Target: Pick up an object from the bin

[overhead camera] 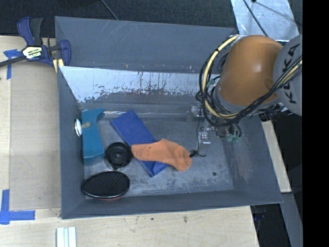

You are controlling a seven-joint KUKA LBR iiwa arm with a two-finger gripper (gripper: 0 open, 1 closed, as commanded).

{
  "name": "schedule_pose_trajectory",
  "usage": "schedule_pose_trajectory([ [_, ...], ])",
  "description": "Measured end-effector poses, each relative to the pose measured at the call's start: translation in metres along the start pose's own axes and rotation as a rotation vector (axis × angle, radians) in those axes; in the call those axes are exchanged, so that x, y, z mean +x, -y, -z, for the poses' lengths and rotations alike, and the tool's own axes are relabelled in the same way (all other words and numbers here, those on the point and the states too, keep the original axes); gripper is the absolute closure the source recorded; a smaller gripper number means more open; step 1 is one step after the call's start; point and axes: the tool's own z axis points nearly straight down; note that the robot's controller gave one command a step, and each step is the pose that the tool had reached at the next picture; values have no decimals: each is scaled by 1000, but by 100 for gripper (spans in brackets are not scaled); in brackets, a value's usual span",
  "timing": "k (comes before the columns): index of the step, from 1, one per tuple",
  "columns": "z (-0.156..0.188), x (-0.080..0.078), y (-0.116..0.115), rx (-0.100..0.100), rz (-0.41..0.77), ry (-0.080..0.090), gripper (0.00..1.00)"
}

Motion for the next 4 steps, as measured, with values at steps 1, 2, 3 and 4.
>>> schedule_pose_trajectory([
  [1,-49,8,-34,1,-6,-5,0],
  [2,-80,20,-40,-3,9,-9,0],
  [3,-124,34,-33,0,82,-9,100],
  [4,-124,34,-33,0,82,-9,100],
])
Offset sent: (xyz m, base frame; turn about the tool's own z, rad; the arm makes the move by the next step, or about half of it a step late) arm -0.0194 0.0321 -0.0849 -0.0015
